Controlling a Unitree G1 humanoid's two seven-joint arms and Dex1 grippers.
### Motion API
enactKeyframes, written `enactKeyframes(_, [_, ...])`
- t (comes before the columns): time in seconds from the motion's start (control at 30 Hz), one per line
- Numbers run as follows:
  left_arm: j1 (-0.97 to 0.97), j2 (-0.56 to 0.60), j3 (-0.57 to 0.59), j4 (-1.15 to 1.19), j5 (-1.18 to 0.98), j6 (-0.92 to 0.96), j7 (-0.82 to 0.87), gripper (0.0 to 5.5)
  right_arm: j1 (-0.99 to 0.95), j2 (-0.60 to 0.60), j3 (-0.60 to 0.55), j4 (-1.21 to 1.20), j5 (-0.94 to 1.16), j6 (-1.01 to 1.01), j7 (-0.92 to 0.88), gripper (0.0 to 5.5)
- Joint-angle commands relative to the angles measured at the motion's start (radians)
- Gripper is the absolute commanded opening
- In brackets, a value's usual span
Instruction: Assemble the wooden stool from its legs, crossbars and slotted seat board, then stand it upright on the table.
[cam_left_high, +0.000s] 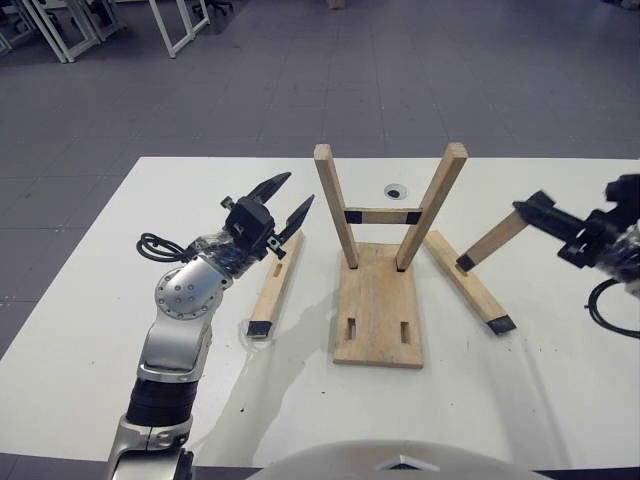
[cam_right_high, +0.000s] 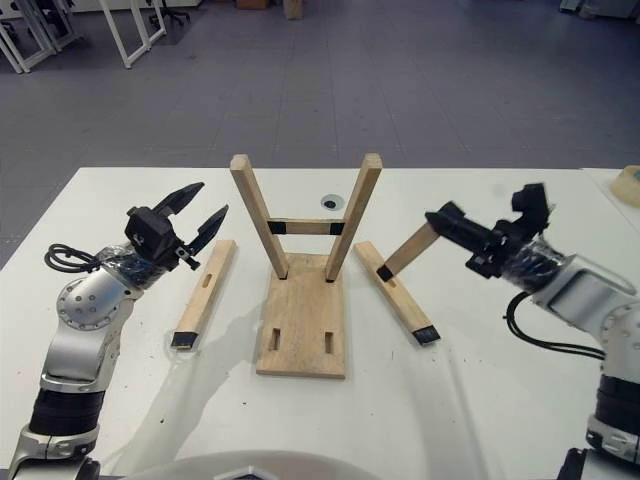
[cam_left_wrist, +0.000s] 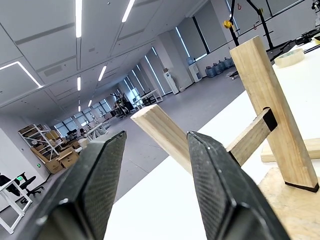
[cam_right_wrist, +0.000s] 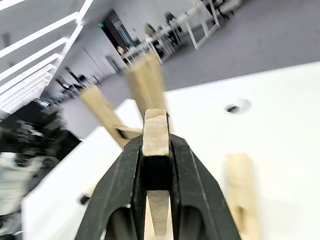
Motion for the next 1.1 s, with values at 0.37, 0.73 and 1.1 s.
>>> enactKeyframes(0.37, [0.008,-0.015,-0.038,0.033,0.018,-0.005,-0.003,2.24,-0.191,0.157,0.133,0.39,-0.415,-0.211,0.139,0.42])
enactKeyframes(0.73, [0.004,-0.014,-0.038,0.042,0.024,-0.005,-0.001,2.24,-0.052,0.153,0.247,0.138,-0.652,-0.228,0.066,0.42])
enactKeyframes(1.1, [-0.004,-0.021,-0.047,0.044,0.035,-0.004,0.005,2.24,0.026,0.184,0.248,0.011,-0.789,-0.194,-0.134,0.42])
